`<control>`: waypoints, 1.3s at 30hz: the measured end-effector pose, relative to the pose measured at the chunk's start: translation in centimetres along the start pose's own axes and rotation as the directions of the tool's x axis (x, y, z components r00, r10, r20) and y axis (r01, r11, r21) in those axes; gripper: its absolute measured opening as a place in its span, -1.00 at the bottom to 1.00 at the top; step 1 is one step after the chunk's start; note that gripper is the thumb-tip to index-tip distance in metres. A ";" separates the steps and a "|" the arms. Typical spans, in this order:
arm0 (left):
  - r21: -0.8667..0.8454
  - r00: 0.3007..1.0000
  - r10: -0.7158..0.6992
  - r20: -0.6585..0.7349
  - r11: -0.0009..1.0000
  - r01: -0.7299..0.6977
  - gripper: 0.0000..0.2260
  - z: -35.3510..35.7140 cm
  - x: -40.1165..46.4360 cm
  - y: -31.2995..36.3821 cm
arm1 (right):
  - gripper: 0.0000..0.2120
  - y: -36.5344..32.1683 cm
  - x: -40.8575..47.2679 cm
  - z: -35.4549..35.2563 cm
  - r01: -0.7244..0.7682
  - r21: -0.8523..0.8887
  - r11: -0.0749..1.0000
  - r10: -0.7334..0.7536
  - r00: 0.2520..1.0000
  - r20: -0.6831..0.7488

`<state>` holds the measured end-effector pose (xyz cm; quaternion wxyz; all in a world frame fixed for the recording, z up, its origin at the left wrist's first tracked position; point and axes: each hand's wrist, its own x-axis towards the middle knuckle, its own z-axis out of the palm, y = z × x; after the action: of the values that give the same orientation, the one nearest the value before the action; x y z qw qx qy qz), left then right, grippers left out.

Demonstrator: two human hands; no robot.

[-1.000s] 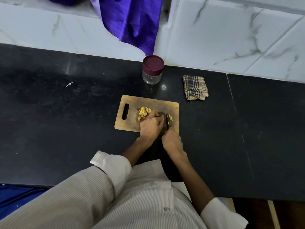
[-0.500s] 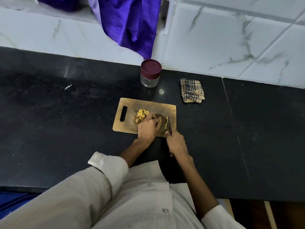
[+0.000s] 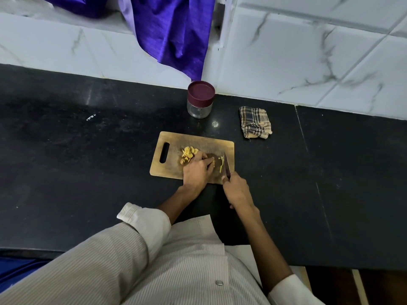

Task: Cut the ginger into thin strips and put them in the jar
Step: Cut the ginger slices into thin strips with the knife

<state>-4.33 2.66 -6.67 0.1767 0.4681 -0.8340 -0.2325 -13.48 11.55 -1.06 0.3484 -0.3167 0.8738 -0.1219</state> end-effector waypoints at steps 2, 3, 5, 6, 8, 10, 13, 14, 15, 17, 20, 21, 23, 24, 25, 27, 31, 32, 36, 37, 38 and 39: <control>0.000 1.000 -0.001 0.001 1.000 0.001 -0.78 0.0 0.0 0.0 | -0.70 0.2 0.1 -0.1 0.001 0.015 1.000 -0.001 1.000 -0.015; -0.001 1.000 -0.002 0.002 1.000 0.002 -0.78 0.0 0.0 0.1 | -0.70 0.3 0.1 -0.2 -0.001 0.022 1.000 0.001 1.000 -0.018; 0.001 1.000 -0.003 0.000 1.000 0.003 -0.78 0.0 0.0 0.2 | -0.71 0.4 0.1 -0.1 -0.001 0.032 0.999 0.001 1.000 -0.013; 0.001 1.000 -0.006 0.000 1.000 0.006 -0.78 0.0 0.0 0.2 | -0.71 0.5 0.0 -0.1 0.003 0.034 0.999 -0.003 1.000 -0.013; -0.005 1.000 -0.012 0.006 1.000 0.012 -0.78 -0.1 0.0 0.2 | -0.68 0.5 -0.1 0.0 0.022 0.027 0.999 -0.021 0.999 -0.032; -0.006 1.000 -0.020 0.015 1.000 0.020 -0.77 -0.1 0.1 0.2 | -0.64 0.5 -0.2 0.0 0.040 0.001 0.999 -0.040 0.997 -0.061; -0.008 0.999 -0.030 0.039 1.000 0.031 -0.75 -0.2 0.3 0.3 | -0.65 0.6 -0.3 0.0 0.055 -0.044 0.997 -0.059 0.995 -0.085; -0.010 0.998 -0.030 0.047 0.999 0.030 -0.75 -0.3 0.4 0.3 | -0.66 0.7 -0.3 0.0 0.058 -0.053 0.997 -0.063 0.994 -0.090; -0.013 0.998 -0.029 0.051 0.999 0.029 -0.74 -0.4 0.6 0.2 | -0.67 0.7 -0.4 0.0 0.060 -0.057 0.997 -0.066 0.993 -0.096; -0.009 0.998 -0.031 0.052 0.999 0.032 -0.73 -0.6 0.8 0.1 | -0.67 0.9 -0.5 -0.1 0.070 -0.060 0.996 -0.076 0.991 -0.107; -0.004 0.999 -0.021 0.036 1.000 0.021 -0.73 -0.9 1.0 0.4 | -0.69 1.2 -0.7 -0.3 0.072 -0.058 0.996 -0.077 0.992 -0.104; -0.008 1.000 -0.009 0.028 1.000 0.009 -0.73 -1.1 1.0 0.6 | -0.69 1.3 -0.8 -0.4 0.071 -0.053 0.996 -0.077 0.992 -0.103; -0.010 1.000 0.020 0.016 1.000 -0.020 -0.74 -1.3 0.9 1.0 | -0.67 1.6 -0.8 -0.4 0.073 -0.042 0.996 -0.077 0.992 -0.100; -0.003 0.999 0.029 0.017 1.000 -0.029 -0.75 -1.4 0.9 1.2 | -0.66 1.6 -0.9 -0.4 0.075 -0.038 0.996 -0.078 0.992 -0.098; 0.004 0.999 0.032 0.022 0.999 -0.032 -0.76 -1.4 0.9 1.3 | -0.66 1.6 -0.9 -0.5 0.079 -0.037 0.996 -0.082 0.992 -0.097; 0.004 0.999 0.034 0.033 0.999 -0.034 -0.77 -1.5 1.0 1.4 | -0.65 1.7 -1.0 -0.6 0.084 -0.032 0.996 -0.086 0.991 -0.099; 0.000 0.996 0.075 0.044 0.997 -0.075 -0.73 -1.5 1.0 1.9 | -0.68 1.8 -1.1 -0.8 0.087 -0.032 0.996 -0.090 0.988 -0.123; 0.007 0.994 0.090 0.057 0.996 -0.091 -0.71 -1.4 1.0 2.0 | -0.68 1.7 -1.1 -0.9 0.087 -0.028 0.996 -0.090 0.988 -0.124; 0.045 0.982 0.111 0.156 0.992 -0.119 -0.67 -1.0 1.7 1.8 | -0.71 1.6 -1.2 -1.2 0.103 -0.040 0.994 -0.107 0.984 -0.142; 0.056 0.979 0.109 0.172 0.991 -0.120 -0.66 -1.0 1.9 1.8 | -0.71 1.6 -1.2 -1.2 0.104 -0.038 0.994 -0.108 0.984 -0.145; 0.064 0.978 0.107 0.179 0.991 -0.120 -0.65 -1.0 2.2 2.0 | -0.72 1.6 -1.2 -1.2 0.103 -0.034 0.994 -0.107 0.984 -0.144; 0.068 0.977 0.109 0.181 0.990 -0.123 -0.64 -1.1 2.4 2.1 | -0.72 1.7 -1.2 -1.2 0.100 -0.032 0.994 -0.104 0.984 -0.144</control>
<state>-6.44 1.28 -4.43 0.0967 0.4026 -0.8808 -0.2294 -14.40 13.60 -0.31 0.2731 -0.3555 0.8810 -0.1514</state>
